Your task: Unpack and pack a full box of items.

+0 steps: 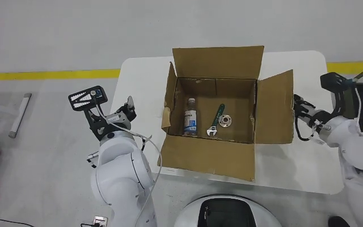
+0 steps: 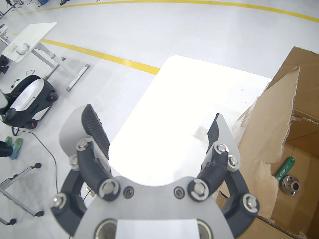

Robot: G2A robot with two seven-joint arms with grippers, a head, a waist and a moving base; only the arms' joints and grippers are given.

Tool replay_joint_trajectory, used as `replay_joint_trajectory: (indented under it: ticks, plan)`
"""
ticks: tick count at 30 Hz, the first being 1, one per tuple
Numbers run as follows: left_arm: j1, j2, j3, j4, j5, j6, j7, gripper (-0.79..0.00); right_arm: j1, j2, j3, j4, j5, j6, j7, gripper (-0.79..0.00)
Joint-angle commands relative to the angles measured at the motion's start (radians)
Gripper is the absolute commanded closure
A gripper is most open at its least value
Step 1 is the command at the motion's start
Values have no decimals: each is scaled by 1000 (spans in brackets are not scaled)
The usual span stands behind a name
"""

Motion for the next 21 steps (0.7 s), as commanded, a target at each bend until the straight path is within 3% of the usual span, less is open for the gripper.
replay_joint_trajectory:
  ticks: [1,5,7,14,15,16,17,18,21]
  plan:
    - [0,0,0,0,0,0,0,-785,2,0,-30,-50,20,3,14,0]
    - [0,0,0,0,0,0,0,-785,11,3,-120,-123,7,-14,71,0]
    - [0,0,0,0,0,0,0,-785,24,8,-186,-129,-75,-44,116,0]
    - [3,0,-1,1,-1,-1,6,-776,108,7,-382,13,-207,-38,186,0]
    - [17,1,-6,3,-3,-3,28,-613,118,6,-392,28,-211,-33,186,0]
    - [31,3,-12,4,4,-8,47,-323,125,6,-396,36,-212,-28,183,0]
    - [44,4,-15,4,8,-13,63,-212,129,5,-395,38,-202,-23,182,0]
    - [54,5,-16,6,11,-19,76,0,132,5,-384,30,-190,-15,174,0]
    - [69,6,-9,17,13,-17,114,0,122,7,-319,-13,-135,14,148,0]
